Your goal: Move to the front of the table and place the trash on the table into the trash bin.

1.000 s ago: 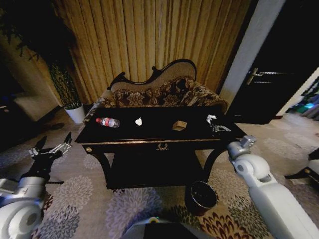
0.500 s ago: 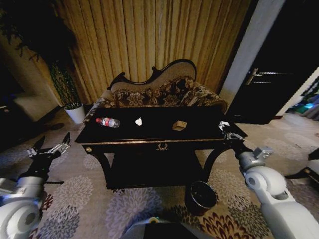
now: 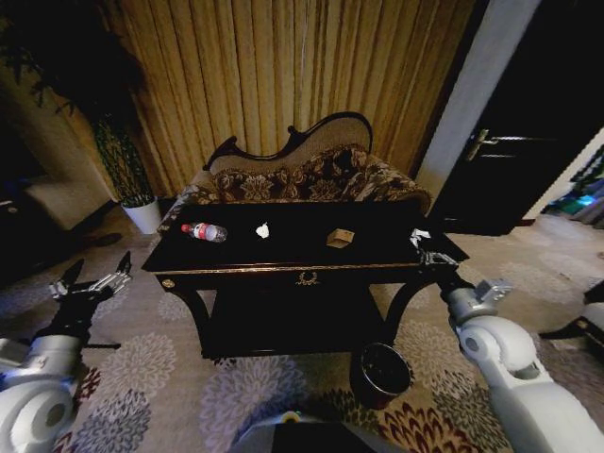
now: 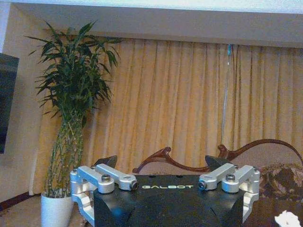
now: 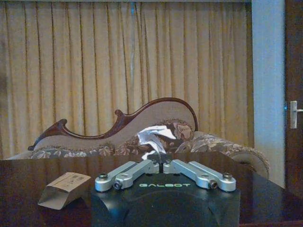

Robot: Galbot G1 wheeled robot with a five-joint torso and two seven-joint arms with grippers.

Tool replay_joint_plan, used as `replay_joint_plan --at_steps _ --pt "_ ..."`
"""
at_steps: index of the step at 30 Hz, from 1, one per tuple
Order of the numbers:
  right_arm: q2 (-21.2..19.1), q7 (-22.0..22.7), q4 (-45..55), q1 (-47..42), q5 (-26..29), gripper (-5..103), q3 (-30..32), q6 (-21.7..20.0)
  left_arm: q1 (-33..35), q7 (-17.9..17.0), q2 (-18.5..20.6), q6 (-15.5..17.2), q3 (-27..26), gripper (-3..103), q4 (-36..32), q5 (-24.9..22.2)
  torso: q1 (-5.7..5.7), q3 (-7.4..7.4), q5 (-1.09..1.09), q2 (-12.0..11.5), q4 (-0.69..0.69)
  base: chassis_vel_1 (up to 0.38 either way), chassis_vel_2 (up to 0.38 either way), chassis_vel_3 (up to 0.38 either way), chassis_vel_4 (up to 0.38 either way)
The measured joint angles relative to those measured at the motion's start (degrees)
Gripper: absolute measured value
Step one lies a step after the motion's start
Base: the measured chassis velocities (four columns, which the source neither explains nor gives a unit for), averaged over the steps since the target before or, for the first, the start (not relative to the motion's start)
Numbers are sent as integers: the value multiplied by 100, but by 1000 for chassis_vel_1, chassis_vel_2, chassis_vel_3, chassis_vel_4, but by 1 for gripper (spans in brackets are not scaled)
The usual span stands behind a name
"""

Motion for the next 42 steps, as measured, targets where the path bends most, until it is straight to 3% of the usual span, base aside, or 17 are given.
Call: replay_joint_plan --at_steps 31,42 --pt "35 29 -49 24 -93 0 -4 6 7 18 -37 -4 27 100 -44 28 0 -1 0 1 -1 69 -67 -73 70" --pt "189 20 -277 72 -386 0 -323 199 20 21 -46 -18 0 100 -47 28 -1 -1 0 1 -1 105 -101 -104 113"
